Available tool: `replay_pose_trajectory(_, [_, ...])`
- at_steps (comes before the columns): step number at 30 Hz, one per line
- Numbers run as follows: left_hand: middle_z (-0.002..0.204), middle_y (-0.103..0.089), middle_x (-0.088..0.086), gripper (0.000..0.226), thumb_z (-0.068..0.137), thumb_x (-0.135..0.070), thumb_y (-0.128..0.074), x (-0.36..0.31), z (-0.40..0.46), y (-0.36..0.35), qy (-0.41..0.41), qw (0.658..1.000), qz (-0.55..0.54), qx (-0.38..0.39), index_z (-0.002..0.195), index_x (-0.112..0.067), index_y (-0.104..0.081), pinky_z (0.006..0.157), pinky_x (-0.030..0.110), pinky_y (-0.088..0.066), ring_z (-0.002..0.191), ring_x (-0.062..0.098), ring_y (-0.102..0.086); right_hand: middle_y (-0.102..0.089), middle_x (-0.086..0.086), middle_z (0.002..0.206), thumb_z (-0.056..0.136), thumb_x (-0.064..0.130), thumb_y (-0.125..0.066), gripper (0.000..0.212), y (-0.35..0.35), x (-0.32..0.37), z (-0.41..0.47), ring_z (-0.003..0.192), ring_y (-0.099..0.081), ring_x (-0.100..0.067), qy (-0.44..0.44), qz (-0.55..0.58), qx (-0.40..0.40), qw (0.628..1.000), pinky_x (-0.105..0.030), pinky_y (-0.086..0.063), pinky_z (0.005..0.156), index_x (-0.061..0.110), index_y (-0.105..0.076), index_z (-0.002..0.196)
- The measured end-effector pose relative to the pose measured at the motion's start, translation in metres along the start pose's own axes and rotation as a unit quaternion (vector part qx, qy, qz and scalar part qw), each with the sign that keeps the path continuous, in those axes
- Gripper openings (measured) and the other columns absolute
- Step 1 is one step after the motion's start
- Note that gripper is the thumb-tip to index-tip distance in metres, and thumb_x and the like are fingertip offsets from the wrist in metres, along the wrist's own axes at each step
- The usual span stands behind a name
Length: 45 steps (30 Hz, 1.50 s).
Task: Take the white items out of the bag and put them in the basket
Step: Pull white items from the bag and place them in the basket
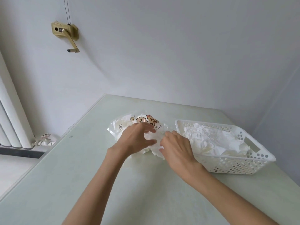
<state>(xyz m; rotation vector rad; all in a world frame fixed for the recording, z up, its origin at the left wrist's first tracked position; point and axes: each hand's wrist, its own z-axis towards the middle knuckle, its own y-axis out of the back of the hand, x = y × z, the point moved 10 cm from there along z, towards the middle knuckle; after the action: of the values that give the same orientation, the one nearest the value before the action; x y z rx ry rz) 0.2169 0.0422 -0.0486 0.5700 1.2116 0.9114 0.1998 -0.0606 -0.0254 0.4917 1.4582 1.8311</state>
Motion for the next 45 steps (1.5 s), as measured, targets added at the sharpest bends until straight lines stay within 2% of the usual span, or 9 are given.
replay_pose_trajectory(5, [0.125, -0.059, -0.020, 0.036, 0.073, -0.018, -0.077, 0.004, -0.001, 0.003, 0.012, 1.000, -0.001, -0.017, 0.106, -0.032, -0.069, 0.081, 0.027, -0.049, 0.099, 0.002, -0.061, -0.047, 0.008, 0.086, 0.090, 0.029, -0.062, 0.013, 0.006, -0.030, 0.003, 0.095, -0.049, -0.012, -0.035, 0.213, -0.059, 0.975, -0.025, -0.035, 0.069, 0.025, -0.074, 0.092])
replay_pose_trajectory(8, [0.121, -0.060, -0.019, 0.037, 0.074, -0.012, -0.074, 0.004, 0.000, 0.003, 0.011, 1.000, 0.009, -0.019, 0.105, -0.032, -0.068, 0.078, 0.027, -0.049, 0.099, 0.002, -0.061, -0.049, 0.010, 0.091, 0.085, 0.026, -0.069, 0.009, 0.009, -0.044, 0.001, 0.094, -0.046, -0.009, -0.067, 0.305, -0.127, 0.941, -0.022, -0.038, 0.076, 0.021, -0.075, 0.089])
replay_pose_trajectory(14, [0.117, -0.062, -0.015, 0.034, 0.079, -0.013, -0.070, 0.006, 0.001, 0.005, 0.007, 0.999, 0.008, -0.035, 0.108, -0.032, -0.067, 0.082, 0.030, -0.048, 0.102, 0.006, -0.060, -0.059, 0.010, 0.103, 0.084, 0.021, -0.070, 0.003, 0.021, -0.051, -0.002, 0.097, -0.049, -0.009, -0.072, 0.330, -0.210, 0.917, -0.027, -0.036, 0.088, 0.022, -0.071, 0.082])
replay_pose_trajectory(24, [0.119, -0.062, -0.011, 0.033, 0.085, -0.013, -0.062, 0.007, 0.003, 0.004, 0.016, 0.999, -0.020, -0.028, 0.112, -0.032, -0.066, 0.082, 0.030, -0.047, 0.105, 0.010, -0.059, -0.066, 0.010, 0.069, 0.090, 0.024, -0.063, 0.010, 0.033, -0.071, -0.013, 0.062, -0.055, -0.005, -0.106, 0.431, -0.203, 0.873, -0.016, -0.042, 0.059, 0.025, -0.067, 0.082])
replay_pose_trajectory(32, [0.122, -0.061, -0.012, 0.038, 0.082, -0.004, -0.059, 0.004, 0.002, -0.002, 0.008, 1.000, -0.024, 0.010, 0.109, -0.029, -0.068, 0.084, 0.028, -0.047, 0.094, 0.007, -0.056, -0.063, 0.009, 0.073, 0.093, 0.020, -0.059, 0.015, 0.069, -0.094, -0.021, 0.064, -0.057, -0.006, -0.115, 0.455, -0.288, 0.835, -0.016, -0.043, 0.058, 0.029, -0.059, 0.081])
replay_pose_trajectory(37, [0.115, -0.064, -0.013, 0.032, 0.078, -0.022, -0.067, 0.010, 0.000, -0.010, 0.026, 0.998, -0.037, 0.037, 0.109, -0.032, -0.068, 0.088, 0.033, -0.050, 0.098, 0.008, -0.060, -0.066, -0.001, 0.080, 0.095, 0.021, -0.057, 0.014, 0.058, -0.084, 0.001, 0.074, -0.064, -0.015, -0.095, 0.506, -0.146, 0.845, -0.023, -0.054, 0.062, 0.010, -0.065, 0.091])
replay_pose_trajectory(40, [0.099, -0.063, -0.014, 0.033, 0.075, -0.033, -0.066, 0.006, -0.004, -0.006, 0.022, 0.995, -0.061, 0.073, 0.108, -0.029, -0.068, 0.084, 0.031, -0.048, 0.100, 0.014, -0.061, -0.065, -0.004, 0.079, 0.096, 0.021, -0.055, 0.019, 0.046, -0.090, 0.004, 0.070, -0.065, -0.010, -0.141, 0.587, -0.109, 0.789, -0.023, -0.055, 0.060, 0.005, -0.065, 0.094])
replay_pose_trajectory(42, [0.076, -0.054, -0.014, 0.015, 0.088, -0.014, -0.056, 0.004, -0.004, 0.004, 0.019, 0.992, -0.106, 0.064, 0.095, -0.024, -0.066, 0.064, 0.022, -0.041, 0.076, 0.018, -0.057, -0.065, 0.001, 0.075, 0.097, 0.025, -0.055, 0.018, 0.041, -0.096, 0.003, 0.067, -0.063, -0.007, -0.165, 0.641, -0.084, 0.745, -0.020, -0.051, 0.060, 0.012, -0.066, 0.092])
replay_pose_trajectory(45, [0.061, -0.030, -0.016, 0.035, 0.099, -0.008, -0.033, -0.003, -0.005, 0.019, 0.046, 0.979, -0.197, 0.033, 0.064, -0.015, -0.036, 0.055, 0.026, -0.026, 0.055, 0.012, -0.028, -0.062, 0.002, 0.075, 0.094, 0.029, -0.056, 0.020, 0.037, -0.101, 0.000, 0.071, -0.060, -0.009, -0.157, 0.717, -0.050, 0.677, -0.021, -0.050, 0.067, 0.011, -0.064, 0.095])
